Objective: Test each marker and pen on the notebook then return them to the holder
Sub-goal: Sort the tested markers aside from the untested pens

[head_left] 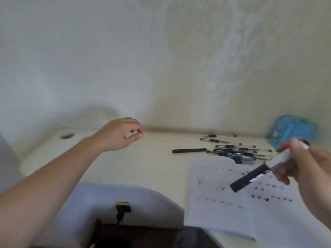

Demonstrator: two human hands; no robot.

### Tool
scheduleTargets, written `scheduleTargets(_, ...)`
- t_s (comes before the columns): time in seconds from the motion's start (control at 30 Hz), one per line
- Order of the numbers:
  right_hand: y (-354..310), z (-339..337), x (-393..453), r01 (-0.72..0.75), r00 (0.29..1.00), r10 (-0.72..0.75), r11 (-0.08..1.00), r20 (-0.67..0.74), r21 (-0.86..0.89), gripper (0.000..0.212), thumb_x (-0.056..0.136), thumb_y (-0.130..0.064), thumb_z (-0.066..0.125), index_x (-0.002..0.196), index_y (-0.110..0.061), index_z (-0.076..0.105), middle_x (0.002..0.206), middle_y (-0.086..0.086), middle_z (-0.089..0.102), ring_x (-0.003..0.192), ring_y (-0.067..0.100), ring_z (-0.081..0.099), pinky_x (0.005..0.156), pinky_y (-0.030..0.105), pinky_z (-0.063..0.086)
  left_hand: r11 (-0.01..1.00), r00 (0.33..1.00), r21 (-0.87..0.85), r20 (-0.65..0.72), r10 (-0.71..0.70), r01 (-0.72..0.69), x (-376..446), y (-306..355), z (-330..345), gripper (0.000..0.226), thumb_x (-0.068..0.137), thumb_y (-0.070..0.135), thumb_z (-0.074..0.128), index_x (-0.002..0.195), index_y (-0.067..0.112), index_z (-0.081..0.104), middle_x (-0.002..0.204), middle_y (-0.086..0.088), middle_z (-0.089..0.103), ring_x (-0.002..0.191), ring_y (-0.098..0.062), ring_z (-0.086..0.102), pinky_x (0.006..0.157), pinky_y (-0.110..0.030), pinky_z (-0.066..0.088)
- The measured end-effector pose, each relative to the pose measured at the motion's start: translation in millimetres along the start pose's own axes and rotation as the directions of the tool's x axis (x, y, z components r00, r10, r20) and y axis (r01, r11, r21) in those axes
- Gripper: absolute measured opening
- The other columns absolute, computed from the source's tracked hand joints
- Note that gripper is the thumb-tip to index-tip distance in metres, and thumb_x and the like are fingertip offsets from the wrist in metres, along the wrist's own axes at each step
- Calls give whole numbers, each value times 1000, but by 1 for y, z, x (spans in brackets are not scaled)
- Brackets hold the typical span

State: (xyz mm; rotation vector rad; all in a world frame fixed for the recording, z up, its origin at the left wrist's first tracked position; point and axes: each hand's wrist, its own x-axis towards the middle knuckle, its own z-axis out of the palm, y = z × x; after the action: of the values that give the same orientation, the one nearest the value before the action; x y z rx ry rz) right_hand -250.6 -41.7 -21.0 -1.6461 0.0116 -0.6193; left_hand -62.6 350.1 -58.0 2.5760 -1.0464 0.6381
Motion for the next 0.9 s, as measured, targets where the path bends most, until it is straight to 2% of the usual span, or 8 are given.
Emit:
scheduleTargets(0.17, -10, 126, -25, -30, 964, 19, 999, 266, 38, 35, 97, -31, 50, 67, -16, 59, 44, 9, 49, 39, 22, 42, 40, 25, 31, 941, 937, -30, -81, -339, 338, -143, -49, -50, 24, 91, 42, 49, 91, 25, 65, 90, 18, 61, 84, -11, 59, 67, -29, 46)
scheduleTargets(0.27, -8, 190, -52, 0, 886, 23, 999, 463, -51, 34, 95, -31, 55, 71, -9, 59, 53, 16, 58, 42, 22, 47, 42, 23, 33, 914, 910, -51, -92, -405, 402, -207, -44, -65, 20, 90, 36, 52, 90, 21, 66, 90, 11, 62, 81, -11, 59, 74, -29, 49)
scheduleTargets(0.37, 8, 245, -90, 75, 783, 74, 974, 617, -213, 37, 94, -37, 57, 76, -5, 61, 55, 9, 65, 42, 22, 53, 42, 21, 41, 906, 904, -30, -51, -424, 423, -258, -35, -77, 24, 91, 37, 52, 92, 18, 67, 92, 7, 64, 81, -14, 59, 75, -30, 50)
scheduleTargets(0.47, 37, 282, -120, 178, 688, 160, 909, 708, -378, 34, 92, -46, 55, 78, -15, 61, 58, -1, 69, 43, 11, 58, 57, 28, 51, 890, 889, 3, -33, -456, 456, -288, -29, -88, 25, 91, 40, 52, 94, 21, 68, 92, 12, 63, 84, -10, 58, 75, -29, 50)
scheduleTargets(0.57, 61, 299, -133, 165, 626, 269, 872, 732, -461, 30, 88, -55, 56, 91, -25, 61, 68, -2, 72, 50, 6, 61, 69, 35, 56, 887, 886, 11, -60, -460, 461, -299, -27, -97, 17, 93, 34, 57, 94, 21, 68, 90, 17, 60, 84, -7, 57, 75, -27, 49)
scheduleTargets(0.7, 60, 299, -132, 181, 638, 262, 863, 724, -472, 27, 88, -54, 56, 96, -29, 60, 69, -2, 72, 51, 6, 61, 69, 37, 57, 891, 886, -2, -101, -452, 454, -295, -25, -106, 16, 93, 31, 60, 95, 18, 70, 90, 12, 63, 82, -7, 56, 75, -23, 49)
scheduleTargets(0.8, 35, 288, -125, 200, 673, 189, 884, 715, -422, 20, 90, -47, 58, 92, -28, 63, 67, -4, 72, 45, 5, 59, 58, 30, 56, 908, 898, -34, -139, -418, 418, -278, -21, -106, 26, 91, 38, 55, 93, 17, 71, 87, 8, 66, 81, -8, 57, 73, -29, 50)
scheduleTargets(0.9, 7, 264, -111, 113, 733, 131, 944, 667, -310, 13, 90, -38, 63, 87, -25, 65, 66, -1, 72, 46, 17, 60, 44, 19, 46, 923, 903, -117, -195, -383, 366, -244, -13, -97, 17, 89, 30, 58, 89, 17, 70, 84, 15, 65, 81, -8, 59, 70, -30, 51)
